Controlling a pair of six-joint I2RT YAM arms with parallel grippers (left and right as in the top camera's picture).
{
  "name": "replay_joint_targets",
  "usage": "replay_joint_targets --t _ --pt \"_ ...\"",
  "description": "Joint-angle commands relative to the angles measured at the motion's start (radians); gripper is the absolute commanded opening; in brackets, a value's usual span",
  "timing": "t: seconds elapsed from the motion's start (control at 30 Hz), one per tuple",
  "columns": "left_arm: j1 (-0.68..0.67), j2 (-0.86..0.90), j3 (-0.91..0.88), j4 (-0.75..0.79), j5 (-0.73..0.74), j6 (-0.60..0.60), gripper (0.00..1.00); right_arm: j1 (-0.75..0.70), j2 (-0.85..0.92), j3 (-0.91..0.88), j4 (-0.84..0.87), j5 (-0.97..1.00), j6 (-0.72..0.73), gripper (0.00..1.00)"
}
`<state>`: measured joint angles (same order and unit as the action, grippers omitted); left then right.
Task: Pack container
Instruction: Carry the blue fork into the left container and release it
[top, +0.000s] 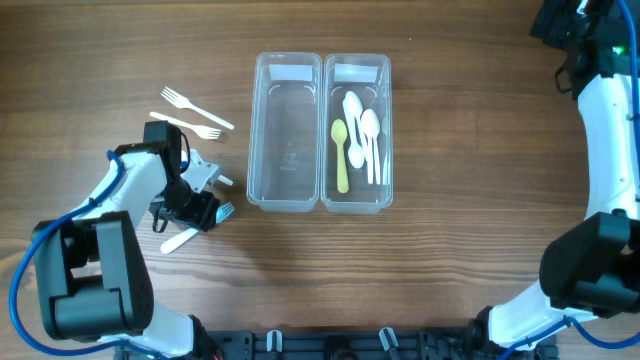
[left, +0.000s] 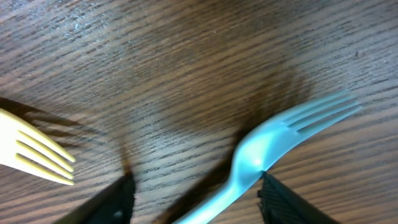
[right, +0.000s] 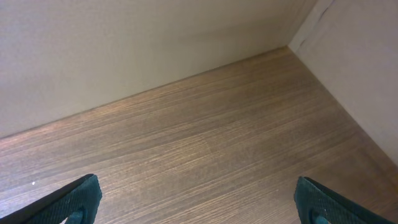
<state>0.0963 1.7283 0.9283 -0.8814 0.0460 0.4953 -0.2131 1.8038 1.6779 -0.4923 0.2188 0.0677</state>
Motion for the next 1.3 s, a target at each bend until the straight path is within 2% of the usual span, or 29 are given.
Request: replay_joint_targets --t 0.0,0.17,0.33,0.37,0.4,0.5,0.6,0.67,0.73,0.87,0.93,1.07,1.13,1.2,1.27 --pt "-0.031 0.039 -0.089 0.011 0.099 0.025 0.61 0.002 -0.012 0.018 0.002 0.017 0.011 1.0" --pt "-0.051 0.039 -0.111 0.006 0.111 0.024 0.57 0.002 -0.012 0.018 0.003 0.017 0.011 1.0" --pt "-0.053 0.039 -0.111 -0.005 0.098 0.024 0.42 0.002 -0.012 0.018 0.002 0.017 0.011 1.0" --pt "-0.053 0.039 -0.111 -0.005 0.098 0.024 0.39 0.002 -0.012 0.018 0.002 0.018 0.011 1.0" --pt "-0.053 0.039 -0.111 -0.004 0.094 0.024 0.3 0.002 -0.012 0.018 0.002 0.017 0.011 1.0" --pt "-0.053 0.039 -0.113 0.003 0.076 0.024 0.22 0.002 -0.012 0.018 0.002 0.017 0.011 1.0" --pt "-0.053 0.039 -0.113 0.017 0.076 0.021 0.04 0.002 -0.012 0.018 0.002 0.017 0.011 1.0" --pt "-0.053 0.039 -0.113 0.027 0.061 0.011 0.04 0.002 -0.012 0.018 0.002 0.017 0.011 1.0" --pt "-0.053 0.039 -0.108 0.053 -0.002 -0.048 0.04 0.002 -0.012 0.018 0.002 0.017 0.011 1.0" --pt "-0.035 0.031 0.012 0.046 -0.094 -0.095 0.04 0.002 -0.012 0.018 0.002 0.017 0.011 1.0" --pt "0.002 0.011 0.143 0.032 -0.097 -0.138 0.04 0.002 -0.012 0.018 0.002 0.017 0.011 1.0" --pt "0.037 -0.045 0.442 -0.027 -0.081 -0.138 0.04 0.002 -0.012 0.018 0.003 0.017 0.011 1.0" --pt "0.022 -0.066 0.633 -0.057 0.028 -0.148 0.04 0.002 -0.012 0.018 0.002 0.017 0.011 1.0" --pt "-0.017 -0.072 0.742 -0.05 0.114 -0.296 0.04 0.002 -0.012 0.018 0.002 0.017 0.011 1.0" --pt "-0.072 -0.072 0.765 -0.022 0.164 -0.444 0.04 0.002 -0.012 0.018 0.002 0.017 0.011 1.0"
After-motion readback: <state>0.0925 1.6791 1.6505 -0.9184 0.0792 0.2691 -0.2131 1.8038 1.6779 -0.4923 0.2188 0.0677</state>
